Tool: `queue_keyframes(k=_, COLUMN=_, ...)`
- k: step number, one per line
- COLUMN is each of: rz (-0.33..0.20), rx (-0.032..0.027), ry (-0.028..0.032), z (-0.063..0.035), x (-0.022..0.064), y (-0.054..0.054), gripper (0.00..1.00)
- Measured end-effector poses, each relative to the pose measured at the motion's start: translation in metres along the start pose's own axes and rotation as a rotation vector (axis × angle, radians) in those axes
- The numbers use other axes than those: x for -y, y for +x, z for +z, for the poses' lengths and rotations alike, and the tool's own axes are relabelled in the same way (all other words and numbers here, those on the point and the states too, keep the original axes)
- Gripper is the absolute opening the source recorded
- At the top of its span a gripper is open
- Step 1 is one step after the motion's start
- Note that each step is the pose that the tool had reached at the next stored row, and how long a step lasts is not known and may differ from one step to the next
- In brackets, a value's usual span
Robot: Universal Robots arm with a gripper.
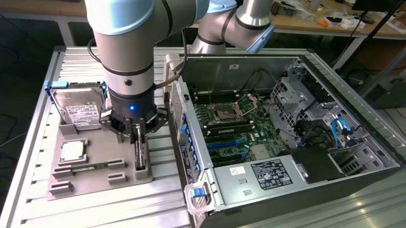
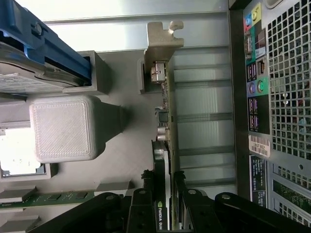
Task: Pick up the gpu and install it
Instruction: 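Pick up the gpu and move the gpu toward the slot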
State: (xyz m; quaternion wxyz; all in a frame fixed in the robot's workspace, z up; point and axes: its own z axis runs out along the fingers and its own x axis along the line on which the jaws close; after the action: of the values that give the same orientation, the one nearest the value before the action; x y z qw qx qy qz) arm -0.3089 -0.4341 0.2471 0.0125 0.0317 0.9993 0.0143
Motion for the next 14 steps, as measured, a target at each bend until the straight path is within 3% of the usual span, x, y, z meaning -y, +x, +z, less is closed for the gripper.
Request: queue_keyframes(k=14, rz=0.0, rx=-0.0001, ry=-0.0037, z=0.0012, x=-0.0003, y=0.0, gripper=0.27)
